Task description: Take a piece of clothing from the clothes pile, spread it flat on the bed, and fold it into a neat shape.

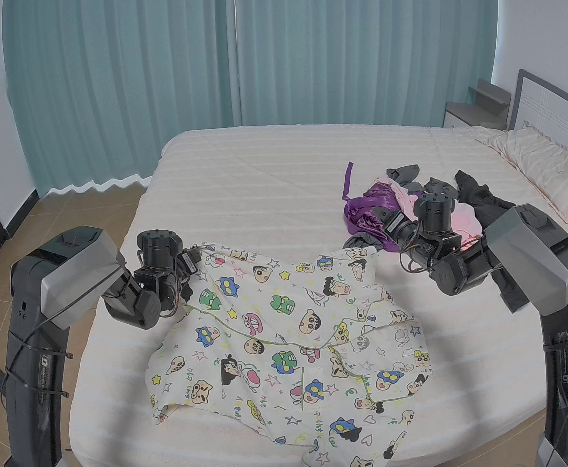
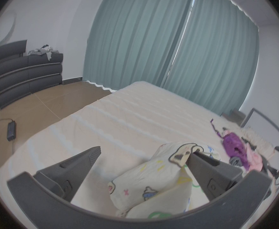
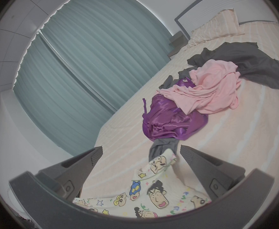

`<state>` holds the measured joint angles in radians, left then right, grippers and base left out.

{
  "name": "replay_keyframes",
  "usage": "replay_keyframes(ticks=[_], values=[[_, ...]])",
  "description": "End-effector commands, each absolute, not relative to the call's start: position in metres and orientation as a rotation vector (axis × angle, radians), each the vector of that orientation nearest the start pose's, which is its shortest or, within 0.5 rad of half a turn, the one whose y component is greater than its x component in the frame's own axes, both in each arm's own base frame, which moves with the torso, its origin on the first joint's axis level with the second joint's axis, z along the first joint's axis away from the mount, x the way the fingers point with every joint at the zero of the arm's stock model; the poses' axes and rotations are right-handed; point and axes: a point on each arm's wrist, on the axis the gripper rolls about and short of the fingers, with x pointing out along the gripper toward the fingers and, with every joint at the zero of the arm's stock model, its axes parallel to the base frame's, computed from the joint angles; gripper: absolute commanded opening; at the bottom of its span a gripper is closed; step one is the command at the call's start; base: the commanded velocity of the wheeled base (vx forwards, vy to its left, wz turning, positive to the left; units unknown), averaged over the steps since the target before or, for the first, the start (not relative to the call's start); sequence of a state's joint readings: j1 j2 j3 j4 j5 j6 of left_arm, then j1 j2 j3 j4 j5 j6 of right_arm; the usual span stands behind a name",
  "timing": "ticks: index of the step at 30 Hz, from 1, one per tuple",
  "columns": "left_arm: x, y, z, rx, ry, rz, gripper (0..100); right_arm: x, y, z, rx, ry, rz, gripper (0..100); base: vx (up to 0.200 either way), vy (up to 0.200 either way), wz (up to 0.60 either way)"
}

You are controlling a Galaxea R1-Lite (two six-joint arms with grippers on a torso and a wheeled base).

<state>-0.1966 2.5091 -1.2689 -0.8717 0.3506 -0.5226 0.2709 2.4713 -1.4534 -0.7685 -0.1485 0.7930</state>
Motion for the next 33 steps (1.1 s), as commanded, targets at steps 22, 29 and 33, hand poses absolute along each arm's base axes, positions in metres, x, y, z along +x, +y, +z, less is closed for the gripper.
replay_keyframes(ticks=[22,29,33], values=[[0.460,-0.009,0.117,-0.529,0.332,0.130,100,0.326,0.076,0.014,0.520,0.704,0.171,100,0.000,0.000,0.00],[0.419,0.013,0.133,-0.746,0.428,0.147,100,0.297,0.071,-0.010,0.481,0.766,0.228,100,0.000,0.000,0.00],[0.376,0.010,0.125,-0.790,0.538,0.112,100,0.293,0.061,-0.024,0.429,0.807,0.224,100,0.000,0.000,0.00]])
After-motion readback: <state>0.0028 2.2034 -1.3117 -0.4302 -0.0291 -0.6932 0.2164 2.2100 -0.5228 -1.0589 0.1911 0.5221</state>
